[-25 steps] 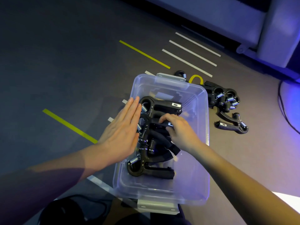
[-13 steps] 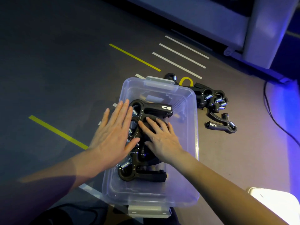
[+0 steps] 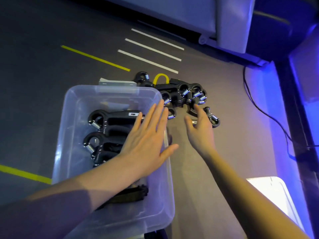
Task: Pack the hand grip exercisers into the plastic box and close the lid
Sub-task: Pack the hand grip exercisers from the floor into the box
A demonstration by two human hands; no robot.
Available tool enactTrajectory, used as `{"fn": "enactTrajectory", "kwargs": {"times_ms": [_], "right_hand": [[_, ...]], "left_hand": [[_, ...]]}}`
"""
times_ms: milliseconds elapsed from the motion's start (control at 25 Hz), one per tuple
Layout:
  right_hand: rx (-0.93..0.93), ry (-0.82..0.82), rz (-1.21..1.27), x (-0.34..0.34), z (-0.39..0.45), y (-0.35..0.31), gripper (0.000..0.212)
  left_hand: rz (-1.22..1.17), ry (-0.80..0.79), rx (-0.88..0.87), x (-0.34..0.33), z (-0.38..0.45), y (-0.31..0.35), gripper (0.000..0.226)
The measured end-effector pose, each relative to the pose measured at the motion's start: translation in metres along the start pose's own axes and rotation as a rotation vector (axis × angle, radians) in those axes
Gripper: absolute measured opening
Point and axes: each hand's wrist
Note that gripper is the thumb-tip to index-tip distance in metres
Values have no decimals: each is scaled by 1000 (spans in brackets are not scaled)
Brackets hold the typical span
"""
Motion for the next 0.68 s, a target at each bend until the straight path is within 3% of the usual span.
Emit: {"fn": "enactTrajectory", "kwargs": {"times_ms": [160,280,440,680], "right_hand": [[-267,-24,-12,3,26,62,52],[-348,-98,-85,-1,44,88,55],[-267,-275,-304,-14,58,109,60],[-110,-273,-433,-16,62,120,43]], "left_hand": [[-31,-63,36,-27,8,18,86],[-1,-40,27,-38,11,23,80],[-15,-30,32,-43,15,24,78],[-33,-109,48,-42,16,23,77]]}}
Point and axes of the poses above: each hand's wrist, its own z-axis towards the middle knuckle, its own x-axis out of the back of the hand, y = z × x, and after that the axes turned 5 degrees about x, right-handed
